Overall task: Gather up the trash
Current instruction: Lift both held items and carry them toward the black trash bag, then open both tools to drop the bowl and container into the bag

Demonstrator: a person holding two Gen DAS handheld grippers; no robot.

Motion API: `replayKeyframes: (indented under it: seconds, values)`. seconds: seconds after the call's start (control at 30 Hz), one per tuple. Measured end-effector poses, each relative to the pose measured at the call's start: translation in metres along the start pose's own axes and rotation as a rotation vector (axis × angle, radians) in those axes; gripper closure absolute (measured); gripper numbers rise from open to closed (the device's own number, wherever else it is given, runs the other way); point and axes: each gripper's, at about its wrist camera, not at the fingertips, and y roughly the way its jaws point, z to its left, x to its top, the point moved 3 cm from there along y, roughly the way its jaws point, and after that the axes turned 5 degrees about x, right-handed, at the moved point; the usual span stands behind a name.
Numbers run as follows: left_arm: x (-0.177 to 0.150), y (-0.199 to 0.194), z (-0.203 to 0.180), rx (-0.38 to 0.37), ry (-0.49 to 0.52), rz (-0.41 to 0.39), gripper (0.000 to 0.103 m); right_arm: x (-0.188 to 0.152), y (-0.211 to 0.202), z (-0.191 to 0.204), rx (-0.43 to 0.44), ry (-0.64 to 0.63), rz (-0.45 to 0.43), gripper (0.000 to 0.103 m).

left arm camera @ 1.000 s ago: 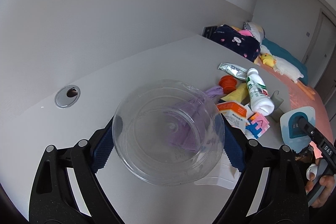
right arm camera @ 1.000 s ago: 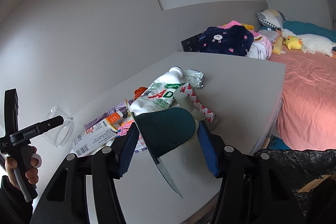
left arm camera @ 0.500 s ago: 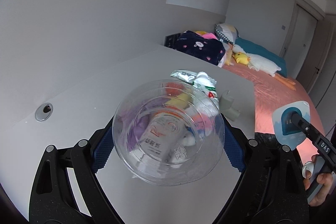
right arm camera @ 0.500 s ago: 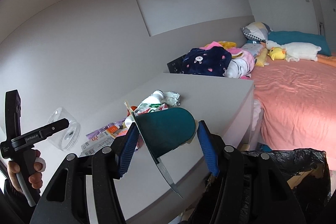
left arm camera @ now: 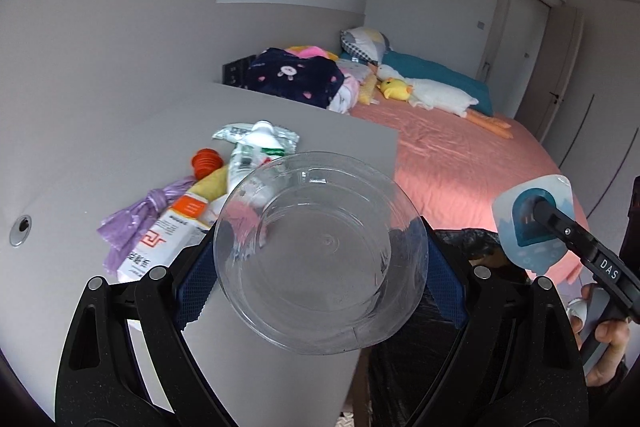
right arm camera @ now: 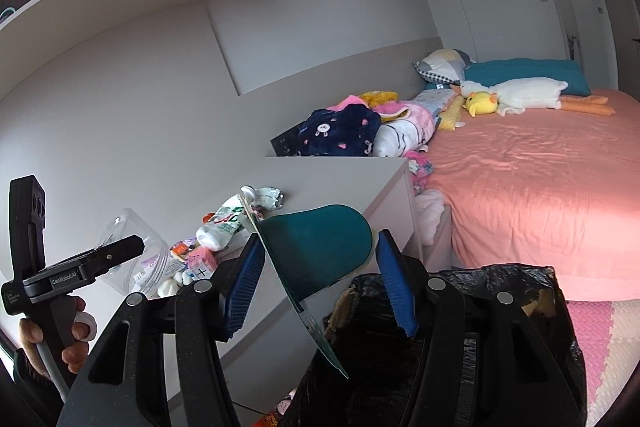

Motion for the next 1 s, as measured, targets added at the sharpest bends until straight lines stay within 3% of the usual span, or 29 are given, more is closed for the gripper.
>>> replayKeyframes:
  seconds: [0.47,0.5,0.53,0.57,0.77,1.0]
  values:
    - [-0.017,0.019,-0.09,-0.152,0.132,0.062,0.016,-0.003,-0.043,-0.055,-0.122,0.058,-0.013,0.043]
    - [-0.019,0.023,-0.097,-0.181,0.148,0.081,0.015,-0.003,-0.044,-0.058,-0.137,0.058,-0.013,0.04]
    - [-0.021,0.026,-0.105,-0.209,0.168,0.098,0.005,-0.002,-0.049,-0.06,-0.168,0.06,-0.03,0.025]
    - [-0.023,0.028,-0.112,-0.224,0.186,0.102,0.006,0.0,-0.054,-0.063,-0.201,0.065,-0.058,0.013]
    - [-0.032,0.041,-0.136,-0.245,0.272,0.143,0.006,0.007,-0.072,-0.077,-0.25,0.076,-0.112,0.011]
    - [-0.028,0.04,-0.123,-0.236,0.237,0.139,0.006,0.006,-0.069,-0.077,-0.24,0.077,-0.106,0.011]
